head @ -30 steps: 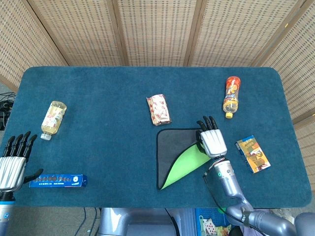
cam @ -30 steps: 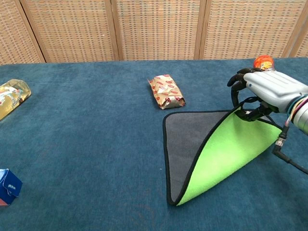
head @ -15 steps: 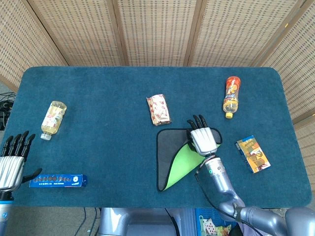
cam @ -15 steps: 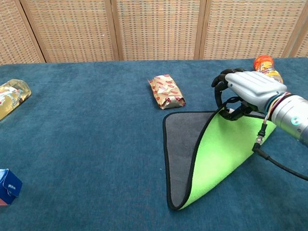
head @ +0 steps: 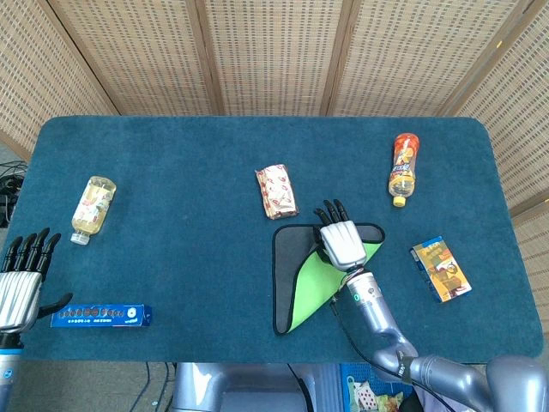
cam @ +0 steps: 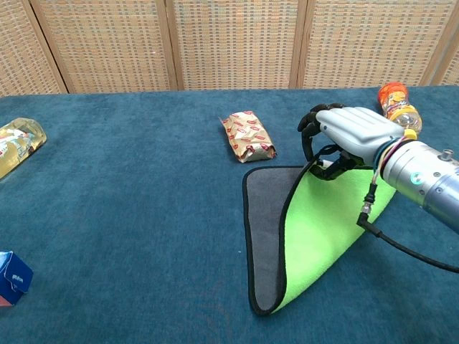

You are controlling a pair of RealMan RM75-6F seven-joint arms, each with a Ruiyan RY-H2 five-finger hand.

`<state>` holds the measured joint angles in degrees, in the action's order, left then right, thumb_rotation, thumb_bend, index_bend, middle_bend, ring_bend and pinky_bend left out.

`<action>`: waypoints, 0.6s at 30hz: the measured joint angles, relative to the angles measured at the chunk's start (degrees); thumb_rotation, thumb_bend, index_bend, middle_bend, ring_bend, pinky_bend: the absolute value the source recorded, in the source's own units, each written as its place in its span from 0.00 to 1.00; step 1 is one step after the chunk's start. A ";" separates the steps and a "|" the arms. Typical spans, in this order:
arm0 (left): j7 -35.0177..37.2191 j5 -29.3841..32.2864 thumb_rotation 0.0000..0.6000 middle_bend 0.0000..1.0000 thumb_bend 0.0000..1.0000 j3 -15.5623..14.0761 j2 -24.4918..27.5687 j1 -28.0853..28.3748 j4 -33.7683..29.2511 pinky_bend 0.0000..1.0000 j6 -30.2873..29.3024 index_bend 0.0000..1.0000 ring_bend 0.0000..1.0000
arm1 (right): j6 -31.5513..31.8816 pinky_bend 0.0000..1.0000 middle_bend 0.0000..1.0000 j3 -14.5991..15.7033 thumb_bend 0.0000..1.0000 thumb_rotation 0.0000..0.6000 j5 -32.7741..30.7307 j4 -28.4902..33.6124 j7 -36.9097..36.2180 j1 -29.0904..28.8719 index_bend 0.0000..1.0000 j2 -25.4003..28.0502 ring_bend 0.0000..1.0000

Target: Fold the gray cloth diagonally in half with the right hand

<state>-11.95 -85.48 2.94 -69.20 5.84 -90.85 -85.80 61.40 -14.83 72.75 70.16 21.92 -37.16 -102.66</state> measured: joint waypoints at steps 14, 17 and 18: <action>0.48 0.77 1.00 0.00 0.16 0.11 -0.19 0.32 0.50 0.00 0.90 0.00 0.00 | -2.05 0.00 0.21 -1.14 0.49 1.00 -1.22 -2.17 0.67 -3.76 0.69 -2.56 0.00; 0.67 1.00 1.00 0.00 0.16 0.13 -0.25 0.44 0.68 0.00 1.24 0.00 0.00 | -2.40 0.00 0.21 -1.29 0.49 1.00 -1.53 -2.89 0.78 -4.41 0.69 -3.08 0.00; 0.72 1.02 1.00 0.00 0.16 0.13 -0.26 0.47 0.71 0.00 1.29 0.00 0.00 | -2.57 0.00 0.21 -1.38 0.49 1.00 -1.76 -3.16 0.79 -4.61 0.69 -3.25 0.00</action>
<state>-11.24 -84.46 3.07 -69.46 6.31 -90.14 -84.51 58.83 -16.22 70.98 66.99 22.71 -41.77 -105.91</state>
